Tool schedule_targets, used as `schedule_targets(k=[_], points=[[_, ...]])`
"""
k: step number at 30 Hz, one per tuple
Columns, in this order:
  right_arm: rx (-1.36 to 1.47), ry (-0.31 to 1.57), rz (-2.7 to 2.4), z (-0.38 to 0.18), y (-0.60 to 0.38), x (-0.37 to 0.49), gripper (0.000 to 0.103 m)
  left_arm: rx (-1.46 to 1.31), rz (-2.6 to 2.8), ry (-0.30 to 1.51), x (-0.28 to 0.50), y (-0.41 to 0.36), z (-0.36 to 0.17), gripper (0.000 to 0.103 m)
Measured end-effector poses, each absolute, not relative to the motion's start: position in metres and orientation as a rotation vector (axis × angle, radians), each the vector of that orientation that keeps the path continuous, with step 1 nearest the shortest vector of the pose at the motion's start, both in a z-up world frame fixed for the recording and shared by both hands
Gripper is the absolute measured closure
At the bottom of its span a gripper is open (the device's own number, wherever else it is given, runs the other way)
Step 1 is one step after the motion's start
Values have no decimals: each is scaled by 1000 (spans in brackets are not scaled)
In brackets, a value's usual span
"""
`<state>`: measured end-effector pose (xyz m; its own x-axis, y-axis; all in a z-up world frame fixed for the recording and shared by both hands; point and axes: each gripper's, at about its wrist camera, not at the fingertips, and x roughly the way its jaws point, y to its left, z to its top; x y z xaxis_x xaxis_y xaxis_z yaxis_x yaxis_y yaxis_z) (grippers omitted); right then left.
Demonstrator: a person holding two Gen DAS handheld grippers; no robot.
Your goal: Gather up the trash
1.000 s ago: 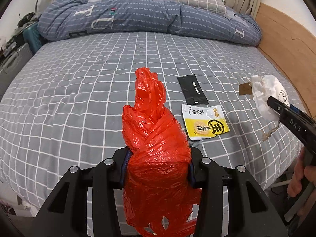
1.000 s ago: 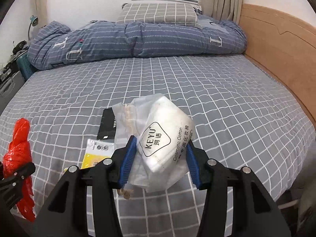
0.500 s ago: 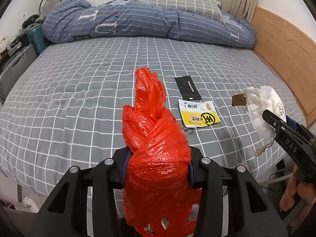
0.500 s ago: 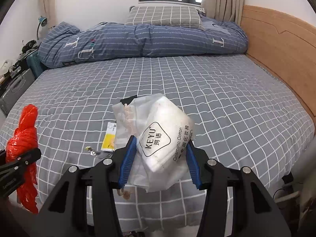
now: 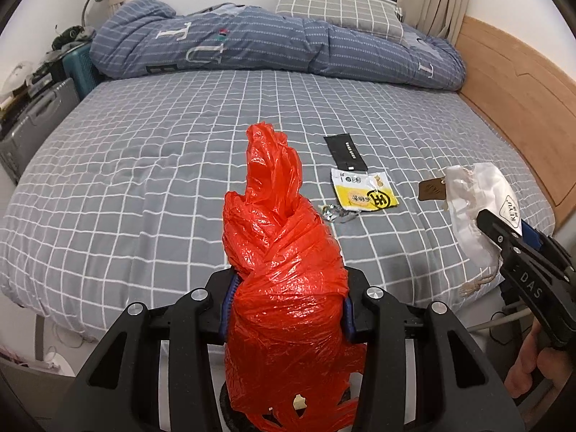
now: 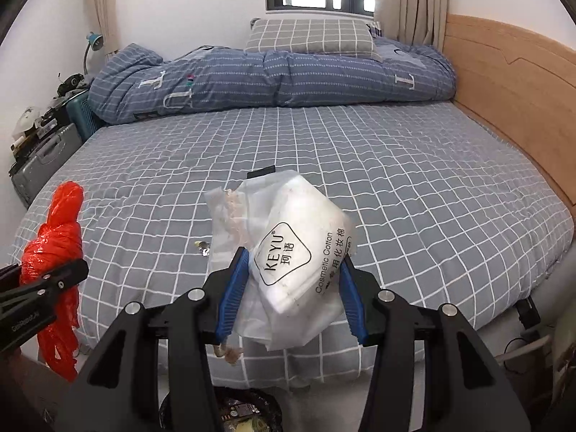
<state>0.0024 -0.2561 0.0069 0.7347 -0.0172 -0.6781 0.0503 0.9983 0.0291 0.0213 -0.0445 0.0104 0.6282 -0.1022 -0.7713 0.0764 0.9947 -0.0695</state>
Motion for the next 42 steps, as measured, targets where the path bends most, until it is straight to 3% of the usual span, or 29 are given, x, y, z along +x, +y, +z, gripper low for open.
schedule_targets(k=[23,42], points=[[32,800,72,-16,-203,-80,56,-66,-89,910,-67,-22,-8,61],[-9,895,135,-69,-161,-115,56,-76,-49,1010,-113,13,-74,61]])
